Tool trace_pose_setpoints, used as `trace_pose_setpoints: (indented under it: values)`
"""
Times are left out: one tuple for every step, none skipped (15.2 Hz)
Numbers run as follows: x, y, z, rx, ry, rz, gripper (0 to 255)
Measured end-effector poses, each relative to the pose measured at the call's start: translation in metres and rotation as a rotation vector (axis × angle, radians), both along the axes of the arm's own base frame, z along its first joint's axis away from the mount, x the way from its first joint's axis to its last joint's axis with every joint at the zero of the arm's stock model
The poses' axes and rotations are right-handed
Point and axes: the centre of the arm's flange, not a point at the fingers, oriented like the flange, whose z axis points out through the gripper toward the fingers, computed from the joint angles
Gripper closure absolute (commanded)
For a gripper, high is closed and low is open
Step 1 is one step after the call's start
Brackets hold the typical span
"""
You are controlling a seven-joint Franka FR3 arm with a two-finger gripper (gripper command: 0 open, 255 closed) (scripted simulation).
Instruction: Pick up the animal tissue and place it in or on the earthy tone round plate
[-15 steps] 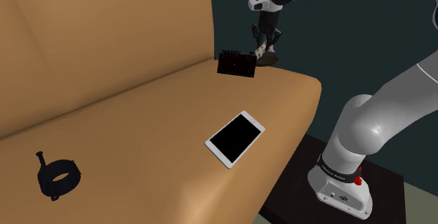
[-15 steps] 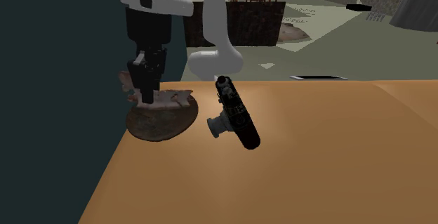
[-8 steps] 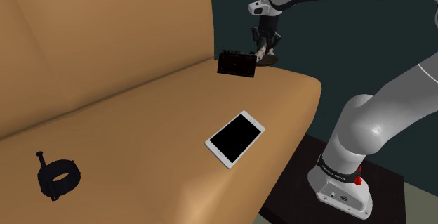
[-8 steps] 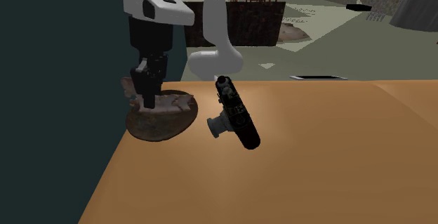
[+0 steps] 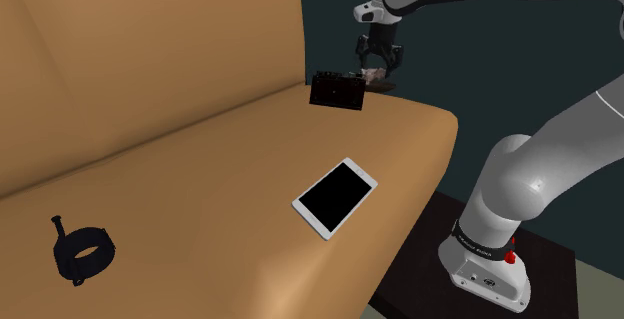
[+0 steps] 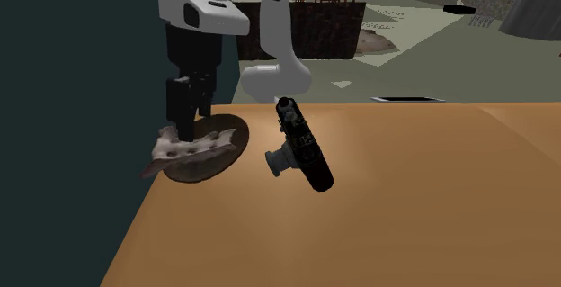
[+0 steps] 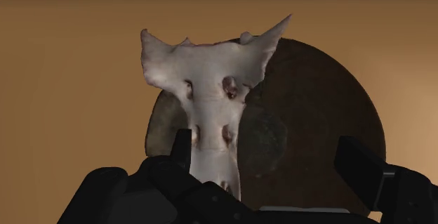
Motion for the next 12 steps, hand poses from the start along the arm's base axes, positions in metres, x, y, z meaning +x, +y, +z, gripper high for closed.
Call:
trace_pose_setpoints:
  values:
    - [0.000, 0.000, 0.000, 0.000, 0.000, 0.000, 0]
    - [0.001, 0.002, 0.006, 0.000, 0.000, 0.000, 0]
    - [-0.002, 0.003, 0.016, 0.000, -0.001, 0.000, 0]
    - [-0.003, 0.006, 0.027, 0.000, -0.001, 0.000, 0]
    - [-0.004, 0.006, 0.038, 0.000, -0.001, 0.000, 0]
    - [-0.006, 0.008, 0.045, 0.000, -0.001, 0.000, 0]
    - [-0.006, 0.008, 0.047, 0.000, -0.001, 0.000, 0]
    - [-0.006, 0.009, 0.048, 0.000, 0.000, 0.000, 0]
    - [-0.006, 0.009, 0.048, 0.000, 0.000, 0.000, 0]
    - [-0.006, 0.009, 0.049, 0.000, 0.000, 0.000, 0]
    - [-0.006, 0.009, 0.049, 0.000, 0.000, 0.000, 0]
    - [-0.006, 0.009, 0.049, 0.000, 0.000, 0.000, 0]
